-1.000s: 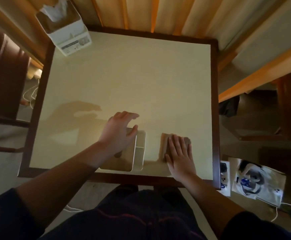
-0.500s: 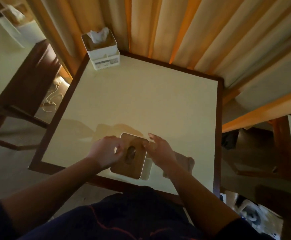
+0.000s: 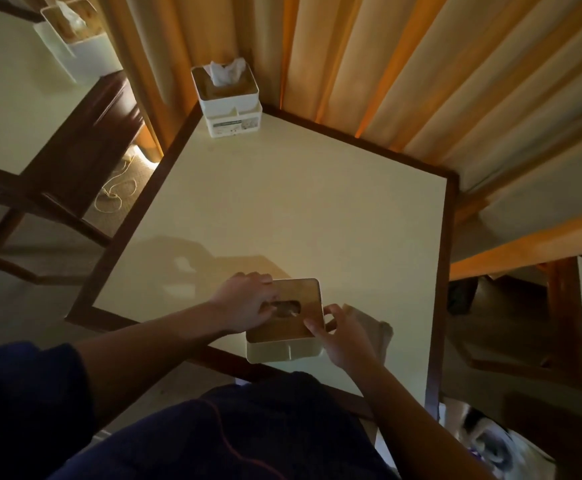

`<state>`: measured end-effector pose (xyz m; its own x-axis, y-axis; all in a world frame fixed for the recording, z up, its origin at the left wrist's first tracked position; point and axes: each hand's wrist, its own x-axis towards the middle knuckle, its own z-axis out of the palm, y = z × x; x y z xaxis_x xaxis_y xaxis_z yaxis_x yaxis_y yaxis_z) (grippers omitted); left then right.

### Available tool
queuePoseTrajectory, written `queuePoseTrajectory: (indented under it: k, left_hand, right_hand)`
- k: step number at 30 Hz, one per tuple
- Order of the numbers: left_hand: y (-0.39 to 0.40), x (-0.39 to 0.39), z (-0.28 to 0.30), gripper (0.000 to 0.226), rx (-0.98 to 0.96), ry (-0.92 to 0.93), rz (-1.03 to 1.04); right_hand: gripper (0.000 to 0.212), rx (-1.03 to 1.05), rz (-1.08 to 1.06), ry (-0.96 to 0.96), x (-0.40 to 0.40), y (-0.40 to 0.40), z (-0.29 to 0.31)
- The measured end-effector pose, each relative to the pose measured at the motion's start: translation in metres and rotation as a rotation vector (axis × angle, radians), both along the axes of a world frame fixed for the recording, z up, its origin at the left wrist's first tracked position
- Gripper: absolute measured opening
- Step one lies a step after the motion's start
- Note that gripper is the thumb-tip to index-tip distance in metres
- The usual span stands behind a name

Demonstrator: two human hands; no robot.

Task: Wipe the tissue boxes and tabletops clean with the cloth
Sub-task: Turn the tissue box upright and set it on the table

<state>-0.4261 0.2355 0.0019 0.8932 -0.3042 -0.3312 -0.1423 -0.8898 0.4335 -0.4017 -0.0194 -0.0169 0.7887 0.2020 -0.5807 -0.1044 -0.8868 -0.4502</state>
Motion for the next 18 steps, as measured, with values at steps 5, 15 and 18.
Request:
queuePoseTrajectory:
  k: [5, 15, 18]
  left_hand:
    - [-0.023, 0.024, 0.007, 0.028, 0.231, -0.131, -0.213]
    - [-0.054, 0.05, 0.02, 0.018, 0.395, 0.06, -0.502]
    - [-0.049, 0.053, 0.013, 0.023, 0.337, 0.056, -0.461]
  right_hand:
    - [0.054, -0.013, 0.0, -0.032, -0.003, 0.002, 0.004]
    - [0.049, 0.004, -0.019, -0.017, -0.003, 0.002, 0.008]
    - [0.05, 0.004, -0.022, -0.009, -0.003, 0.002, 0.009]
